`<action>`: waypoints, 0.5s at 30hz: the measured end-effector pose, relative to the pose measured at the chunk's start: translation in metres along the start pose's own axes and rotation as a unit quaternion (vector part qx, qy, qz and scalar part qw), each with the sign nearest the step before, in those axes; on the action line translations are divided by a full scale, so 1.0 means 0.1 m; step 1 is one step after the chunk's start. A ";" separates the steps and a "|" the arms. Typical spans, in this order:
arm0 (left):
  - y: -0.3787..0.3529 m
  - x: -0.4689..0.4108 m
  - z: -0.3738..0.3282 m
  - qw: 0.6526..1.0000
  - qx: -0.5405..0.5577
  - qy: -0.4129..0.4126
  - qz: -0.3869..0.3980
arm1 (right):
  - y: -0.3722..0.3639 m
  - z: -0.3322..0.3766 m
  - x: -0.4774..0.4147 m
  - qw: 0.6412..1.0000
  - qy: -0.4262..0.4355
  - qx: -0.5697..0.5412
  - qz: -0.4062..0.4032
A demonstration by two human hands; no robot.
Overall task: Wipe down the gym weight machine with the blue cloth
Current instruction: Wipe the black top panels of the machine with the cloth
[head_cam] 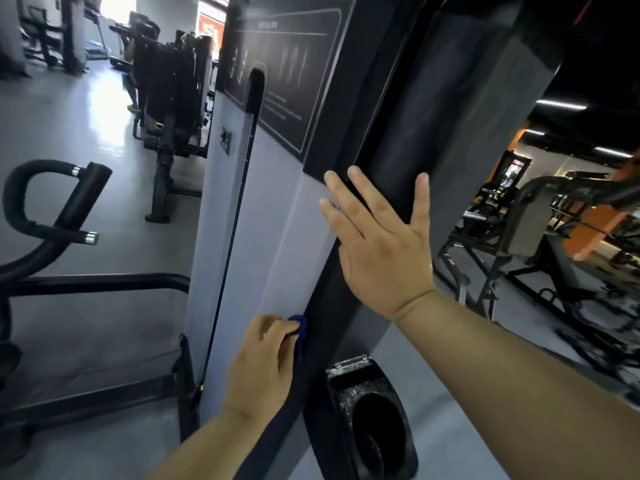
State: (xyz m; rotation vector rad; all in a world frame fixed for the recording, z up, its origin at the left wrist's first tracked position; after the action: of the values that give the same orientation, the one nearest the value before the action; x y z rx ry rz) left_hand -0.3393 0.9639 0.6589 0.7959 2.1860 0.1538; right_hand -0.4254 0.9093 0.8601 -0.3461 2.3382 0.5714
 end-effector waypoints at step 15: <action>-0.03 0.00 0.00 0.998 0.037 -0.028 -0.040 | -0.03 0.07 0.09 0.999 0.027 0.031 0.018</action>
State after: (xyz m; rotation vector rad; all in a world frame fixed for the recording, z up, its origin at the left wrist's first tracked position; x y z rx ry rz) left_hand -0.3403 0.9619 0.6575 0.7430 2.1773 0.0102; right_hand -0.4264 0.9091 0.8482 -0.2947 2.4132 0.5120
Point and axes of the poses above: each hand's wrist, its own x-axis away from the middle knuckle, its own y-axis out of the back of the hand, z = x × y, the point moved 5 cm from there along -x, towards the middle knuckle, and after that the axes turned 3 degrees about z, right-handed, at the moved point
